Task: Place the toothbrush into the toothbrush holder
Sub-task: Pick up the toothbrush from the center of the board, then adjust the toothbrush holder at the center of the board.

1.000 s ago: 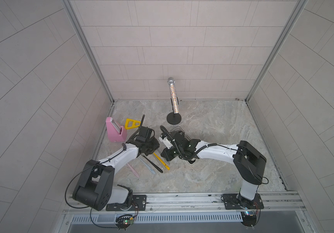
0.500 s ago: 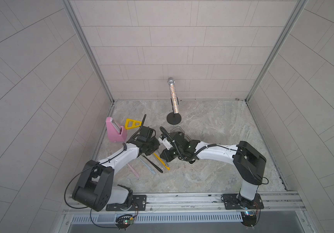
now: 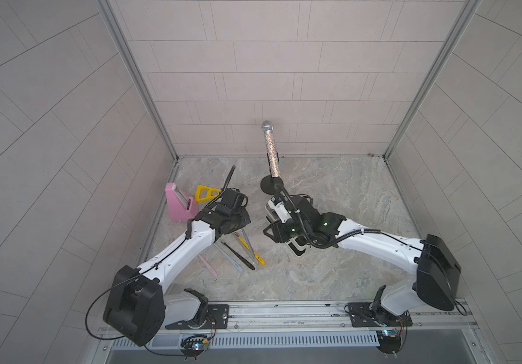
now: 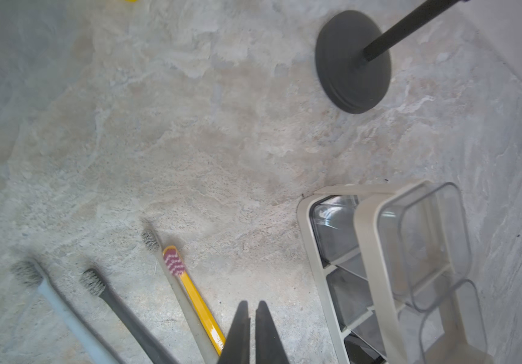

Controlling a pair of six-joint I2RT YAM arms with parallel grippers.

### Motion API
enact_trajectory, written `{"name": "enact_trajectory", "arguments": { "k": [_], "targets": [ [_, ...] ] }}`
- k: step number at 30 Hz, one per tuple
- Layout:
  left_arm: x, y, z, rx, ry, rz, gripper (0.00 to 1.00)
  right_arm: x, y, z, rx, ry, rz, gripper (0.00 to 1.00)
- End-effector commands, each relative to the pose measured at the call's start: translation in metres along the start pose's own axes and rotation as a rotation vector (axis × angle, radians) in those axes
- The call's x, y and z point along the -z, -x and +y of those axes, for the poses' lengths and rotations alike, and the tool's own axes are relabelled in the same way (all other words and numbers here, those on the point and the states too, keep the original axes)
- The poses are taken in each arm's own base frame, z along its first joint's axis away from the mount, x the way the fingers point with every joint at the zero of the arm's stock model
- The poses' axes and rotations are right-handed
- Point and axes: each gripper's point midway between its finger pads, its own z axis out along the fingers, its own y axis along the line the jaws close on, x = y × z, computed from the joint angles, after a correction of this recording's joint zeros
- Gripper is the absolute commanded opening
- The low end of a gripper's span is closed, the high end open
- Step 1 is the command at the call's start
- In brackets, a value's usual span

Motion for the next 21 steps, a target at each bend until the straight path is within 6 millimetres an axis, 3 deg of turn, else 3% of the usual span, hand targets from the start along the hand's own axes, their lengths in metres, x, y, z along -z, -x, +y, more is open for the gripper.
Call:
{"name": "enact_trajectory", "arguments": {
  "k": [1,5,8,10,15,21],
  "targets": [
    [0.025,0.017,-0.011,-0.127,0.029,-0.099,0.00,0.028,-0.002,-0.055,-0.102,-0.158,-0.013,0.57],
    [0.048,0.027,-0.041,-0.248,0.004,-0.201,0.00,0.059,-0.009,-0.118,-0.241,-0.284,-0.021,0.61],
    [0.062,0.028,-0.065,-0.321,-0.028,-0.264,0.00,0.073,-0.021,-0.149,-0.333,-0.317,-0.030,0.63],
    [0.067,0.026,-0.076,-0.339,-0.053,-0.290,0.00,0.075,-0.028,-0.159,-0.370,-0.312,-0.025,0.63],
    [0.071,0.022,-0.089,-0.352,-0.083,-0.315,0.00,0.063,-0.041,-0.147,-0.400,-0.197,0.017,0.60],
    [0.076,0.020,-0.096,-0.370,-0.098,-0.337,0.00,0.052,-0.058,-0.123,-0.398,-0.124,0.041,0.46]
  ]
}}
